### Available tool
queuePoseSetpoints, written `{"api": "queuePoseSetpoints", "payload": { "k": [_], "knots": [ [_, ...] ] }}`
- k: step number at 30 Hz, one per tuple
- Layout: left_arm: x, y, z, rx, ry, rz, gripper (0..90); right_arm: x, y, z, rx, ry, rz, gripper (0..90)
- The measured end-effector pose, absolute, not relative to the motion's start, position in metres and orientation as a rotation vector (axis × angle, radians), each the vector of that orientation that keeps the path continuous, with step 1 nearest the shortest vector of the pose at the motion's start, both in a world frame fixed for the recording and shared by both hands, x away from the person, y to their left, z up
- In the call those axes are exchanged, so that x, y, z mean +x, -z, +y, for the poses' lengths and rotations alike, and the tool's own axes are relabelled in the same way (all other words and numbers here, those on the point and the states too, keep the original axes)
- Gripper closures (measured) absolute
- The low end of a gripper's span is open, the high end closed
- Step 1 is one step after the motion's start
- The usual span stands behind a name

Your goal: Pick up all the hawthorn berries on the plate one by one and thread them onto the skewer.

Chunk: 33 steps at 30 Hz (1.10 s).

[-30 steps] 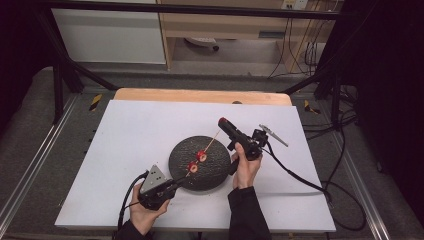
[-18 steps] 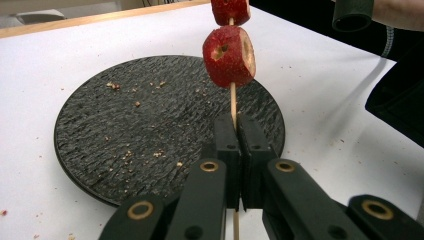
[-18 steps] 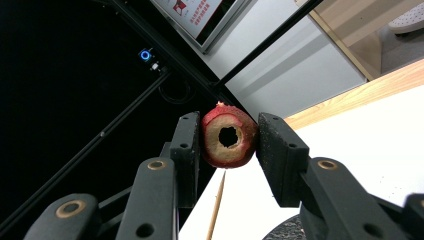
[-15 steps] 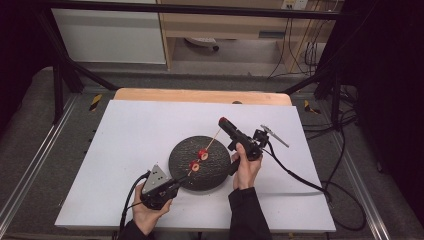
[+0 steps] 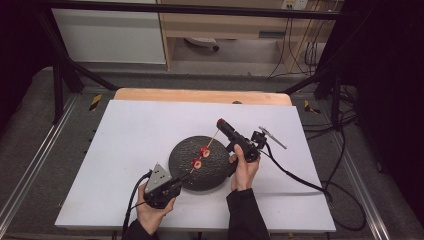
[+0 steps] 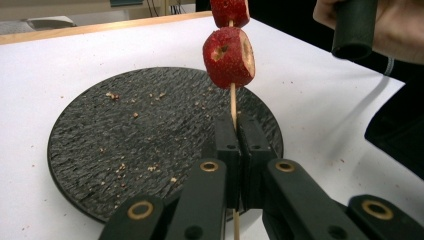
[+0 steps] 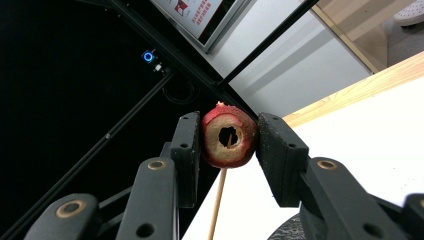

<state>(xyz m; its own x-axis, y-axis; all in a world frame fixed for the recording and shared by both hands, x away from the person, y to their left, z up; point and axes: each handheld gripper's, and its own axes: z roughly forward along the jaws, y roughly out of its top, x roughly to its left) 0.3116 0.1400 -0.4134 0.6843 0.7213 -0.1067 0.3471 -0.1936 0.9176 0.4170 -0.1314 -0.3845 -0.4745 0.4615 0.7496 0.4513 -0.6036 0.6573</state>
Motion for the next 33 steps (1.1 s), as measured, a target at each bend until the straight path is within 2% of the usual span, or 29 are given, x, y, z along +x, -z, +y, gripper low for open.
{"api": "queuePoseSetpoints", "payload": {
  "k": [16, 33],
  "knots": [
    [0.304, 0.413, 0.121, 1.748, -0.474, 0.914, 88.5, 0.416, 0.387, -0.128, 1.593, -2.304, 1.306, 63.5],
    [0.314, 0.409, 0.108, 1.745, -0.483, 0.952, 88.6, 0.407, 0.395, -0.123, 1.583, -2.291, 1.351, 63.9]
  ]
}}
